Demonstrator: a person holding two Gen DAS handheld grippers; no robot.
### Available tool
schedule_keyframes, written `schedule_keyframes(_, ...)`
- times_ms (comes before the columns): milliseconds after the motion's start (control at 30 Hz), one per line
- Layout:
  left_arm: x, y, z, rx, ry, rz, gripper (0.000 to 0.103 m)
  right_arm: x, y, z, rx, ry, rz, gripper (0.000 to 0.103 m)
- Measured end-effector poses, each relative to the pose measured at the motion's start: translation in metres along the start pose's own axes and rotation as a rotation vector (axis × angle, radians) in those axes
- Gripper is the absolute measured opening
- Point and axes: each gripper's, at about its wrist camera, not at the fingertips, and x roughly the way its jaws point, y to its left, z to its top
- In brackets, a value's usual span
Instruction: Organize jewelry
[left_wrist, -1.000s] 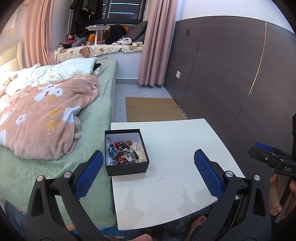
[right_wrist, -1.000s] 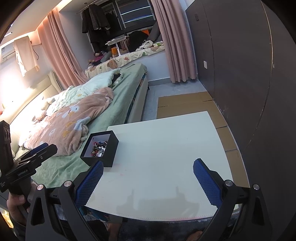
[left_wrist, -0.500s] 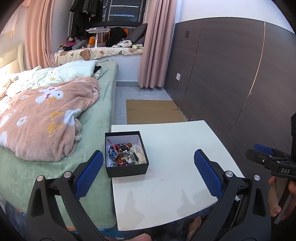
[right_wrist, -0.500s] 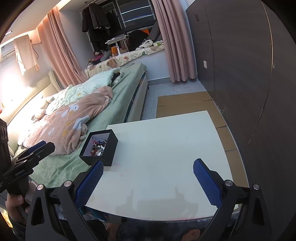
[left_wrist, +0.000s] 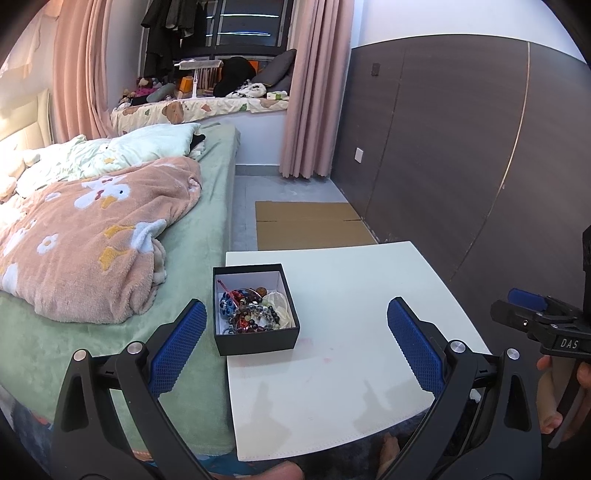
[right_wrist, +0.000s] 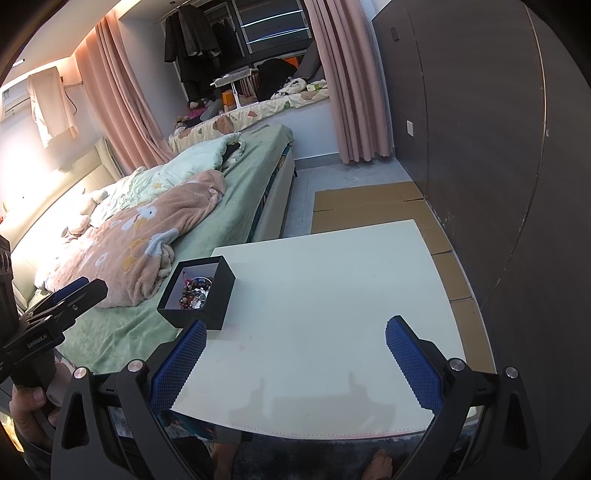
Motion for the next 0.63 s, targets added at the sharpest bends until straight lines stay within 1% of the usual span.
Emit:
schedule_keyframes(333, 0.001, -0.001, 0.000, 0.012, 0.002, -0.010, 0.098, 0.006, 0.001, -0.003, -0.006, 0.010, -0.009, 0.095)
schedule_keyframes(633, 0.025, 0.006, -0.005, -0.002, 0.037, -0.010, 0.098, 0.020, 0.005, -0.004, 0.000, 0.035, -0.035, 0.095)
